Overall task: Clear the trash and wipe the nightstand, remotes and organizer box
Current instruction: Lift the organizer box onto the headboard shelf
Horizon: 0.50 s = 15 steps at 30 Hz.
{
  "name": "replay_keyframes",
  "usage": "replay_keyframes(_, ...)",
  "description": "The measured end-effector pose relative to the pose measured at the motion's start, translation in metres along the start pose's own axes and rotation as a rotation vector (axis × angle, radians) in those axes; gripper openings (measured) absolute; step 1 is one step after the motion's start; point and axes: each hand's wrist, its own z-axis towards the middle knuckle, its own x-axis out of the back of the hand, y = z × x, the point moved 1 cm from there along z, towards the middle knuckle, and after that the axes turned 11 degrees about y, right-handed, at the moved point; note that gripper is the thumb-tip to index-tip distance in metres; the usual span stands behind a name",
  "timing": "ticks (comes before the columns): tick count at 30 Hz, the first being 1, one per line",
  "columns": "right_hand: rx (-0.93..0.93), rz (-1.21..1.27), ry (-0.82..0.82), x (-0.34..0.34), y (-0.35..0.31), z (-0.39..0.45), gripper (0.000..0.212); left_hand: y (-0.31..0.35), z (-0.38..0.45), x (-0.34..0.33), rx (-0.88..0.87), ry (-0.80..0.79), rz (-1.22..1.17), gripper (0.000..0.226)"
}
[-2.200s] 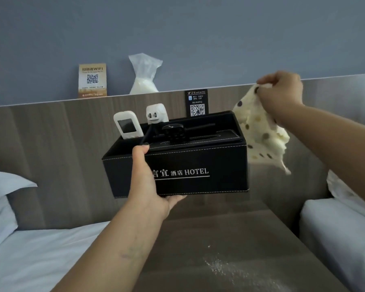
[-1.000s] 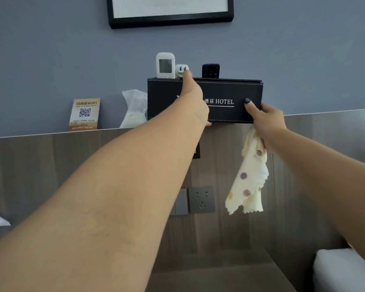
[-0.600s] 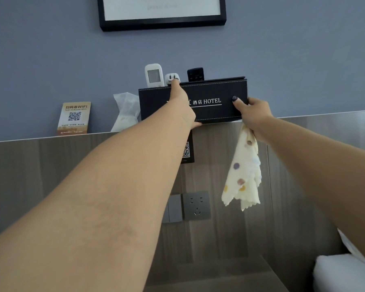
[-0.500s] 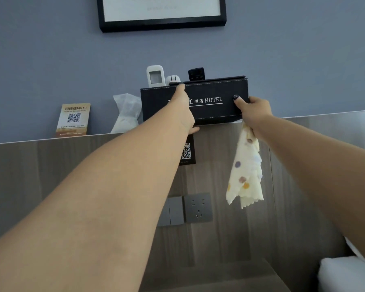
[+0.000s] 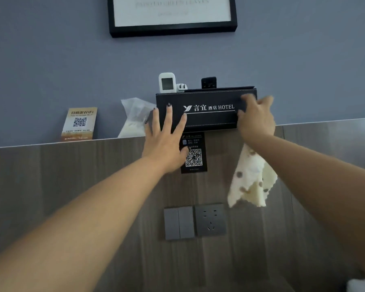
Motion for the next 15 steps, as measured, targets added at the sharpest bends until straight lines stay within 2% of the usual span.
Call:
replay_keyframes(2, 0.202, -0.158, -0.122, -0.011, 0.002, -0.01, 0.048, -0.003, 0.004, -0.009, -0.008, -0.035, 0.003, 0.086)
replay_keyframes(4, 0.277, -0.287, -0.214, -0.02, 0.007, -0.017, 0.059, -0.003, 0.01, -0.013, 0.002, -0.095, -0.009, 0.088)
replay_keyframes(7, 0.302, -0.392, -0.267, -0.029, 0.014, -0.021, 0.069, -0.005, 0.017, -0.018, 0.031, -0.152, 0.005, 0.09)
replay_keyframes(12, 0.302, -0.394, -0.314, -0.032, 0.017, -0.023, 0.08, -0.006, 0.016, -0.023, 0.03, -0.149, 0.026, 0.101)
replay_keyframes(15, 0.305, -0.433, -0.407, -0.024, 0.014, -0.016, 0.087, -0.003, 0.021, -0.012, 0.03, -0.226, 0.106, 0.109)
